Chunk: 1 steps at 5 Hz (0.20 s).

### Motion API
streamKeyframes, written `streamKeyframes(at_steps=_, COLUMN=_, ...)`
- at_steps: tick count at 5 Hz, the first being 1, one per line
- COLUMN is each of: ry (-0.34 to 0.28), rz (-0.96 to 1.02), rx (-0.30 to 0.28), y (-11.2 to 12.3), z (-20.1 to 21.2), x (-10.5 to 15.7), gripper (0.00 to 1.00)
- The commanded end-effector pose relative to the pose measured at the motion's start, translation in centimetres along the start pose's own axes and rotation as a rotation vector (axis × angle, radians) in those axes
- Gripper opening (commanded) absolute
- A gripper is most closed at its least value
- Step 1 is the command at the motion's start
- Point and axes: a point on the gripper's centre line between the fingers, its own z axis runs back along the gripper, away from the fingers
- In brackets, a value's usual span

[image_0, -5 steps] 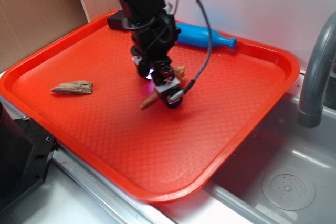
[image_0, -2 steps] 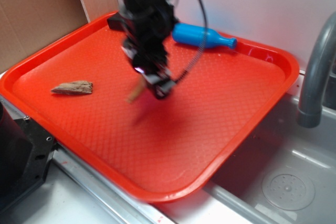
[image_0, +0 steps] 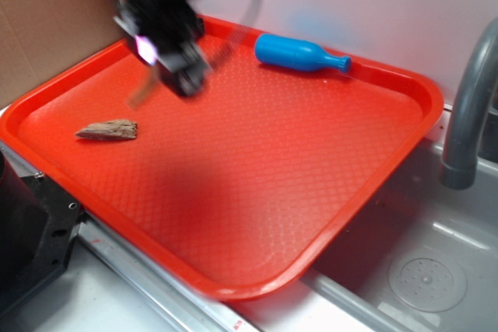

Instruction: Grab the shell.

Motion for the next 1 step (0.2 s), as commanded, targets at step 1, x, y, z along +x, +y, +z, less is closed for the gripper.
streamKeyframes(at_steps=1, ry=-0.131, rz=0.045, rx=0.003, y=1.4, z=10.1, x=0.5, gripper=0.0)
